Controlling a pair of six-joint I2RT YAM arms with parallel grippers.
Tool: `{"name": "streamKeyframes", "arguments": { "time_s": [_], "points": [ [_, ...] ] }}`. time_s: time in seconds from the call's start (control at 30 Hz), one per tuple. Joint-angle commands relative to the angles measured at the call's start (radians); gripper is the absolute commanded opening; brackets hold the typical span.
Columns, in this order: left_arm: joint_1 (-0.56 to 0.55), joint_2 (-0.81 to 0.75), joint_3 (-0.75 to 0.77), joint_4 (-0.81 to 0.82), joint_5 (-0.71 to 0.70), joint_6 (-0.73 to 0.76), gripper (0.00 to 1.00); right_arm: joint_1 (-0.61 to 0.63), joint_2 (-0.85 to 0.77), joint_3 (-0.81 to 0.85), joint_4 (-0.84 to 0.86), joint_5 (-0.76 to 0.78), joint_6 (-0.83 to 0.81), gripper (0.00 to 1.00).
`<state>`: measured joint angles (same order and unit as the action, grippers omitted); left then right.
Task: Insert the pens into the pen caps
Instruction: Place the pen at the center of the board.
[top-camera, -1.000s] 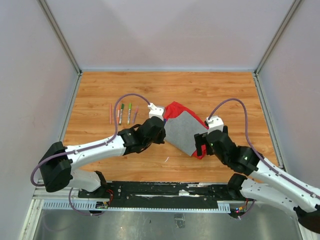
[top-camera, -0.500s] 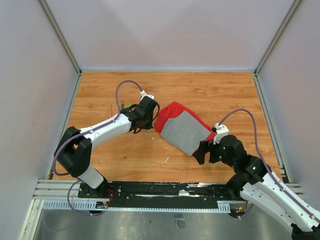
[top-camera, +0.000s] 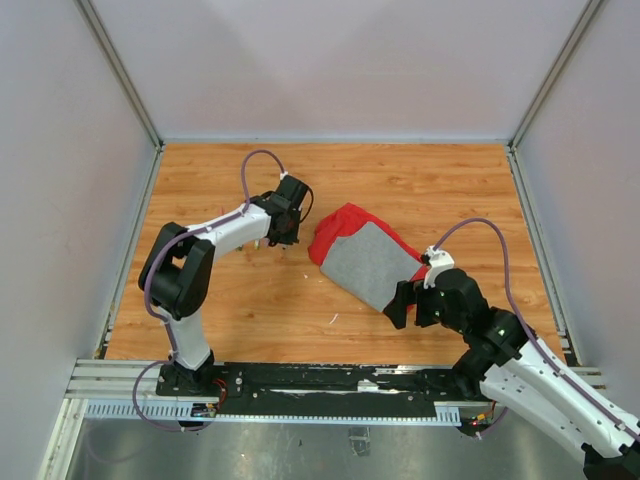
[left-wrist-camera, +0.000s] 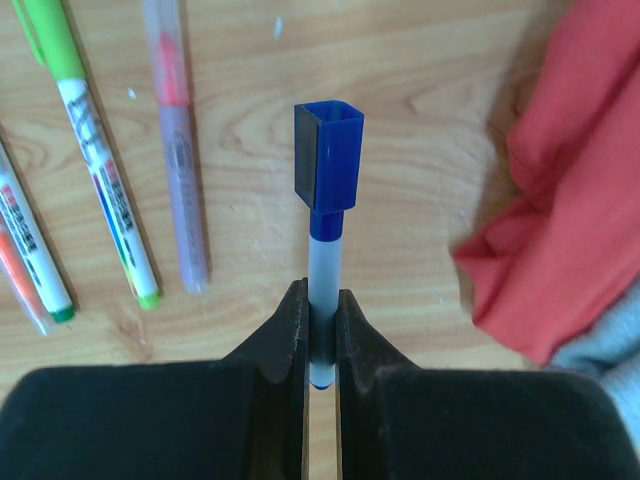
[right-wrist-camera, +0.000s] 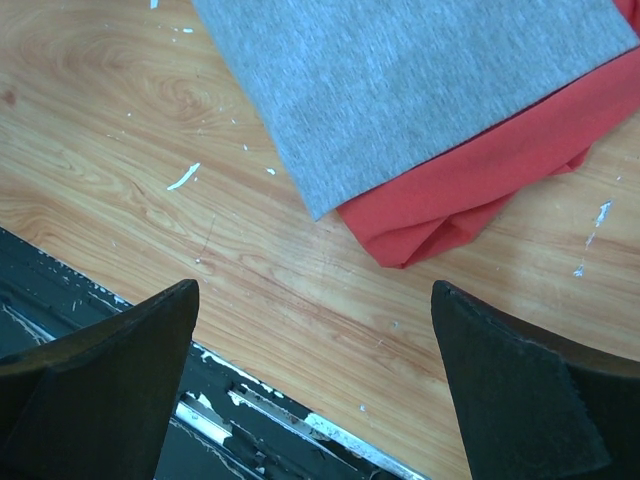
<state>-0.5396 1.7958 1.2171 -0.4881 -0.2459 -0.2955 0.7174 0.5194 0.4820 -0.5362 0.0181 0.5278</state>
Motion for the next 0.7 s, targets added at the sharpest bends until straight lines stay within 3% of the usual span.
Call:
{"name": "streamKeyframes", "arguments": {
  "time_s": [0.0, 0.3, 0.47, 0.67],
  "points": [
    [0.036, 0.065, 0.079, -0.017, 0.006, 0.052, 0.01, -0.009, 0.012, -0.019, 0.021, -0.012, 0.011, 0.99],
    [0.068, 0.146, 0.123, -0.010, 0.013, 0.076, 0.09, -0.010, 0.011, -0.041, 0.036, -0.035, 0.015, 0.99],
    [0.073, 0.158, 0.117, 0.002, 0.001, 0.070, 0.31, -0.010, 0.017, -0.035, 0.019, -0.001, 0.028, 0.98],
    [0.075, 0.151, 0.109, 0.004, -0.007, 0.061, 0.37, -0.010, 0.032, -0.019, 0.001, 0.028, 0.031, 0.99]
  ]
}}
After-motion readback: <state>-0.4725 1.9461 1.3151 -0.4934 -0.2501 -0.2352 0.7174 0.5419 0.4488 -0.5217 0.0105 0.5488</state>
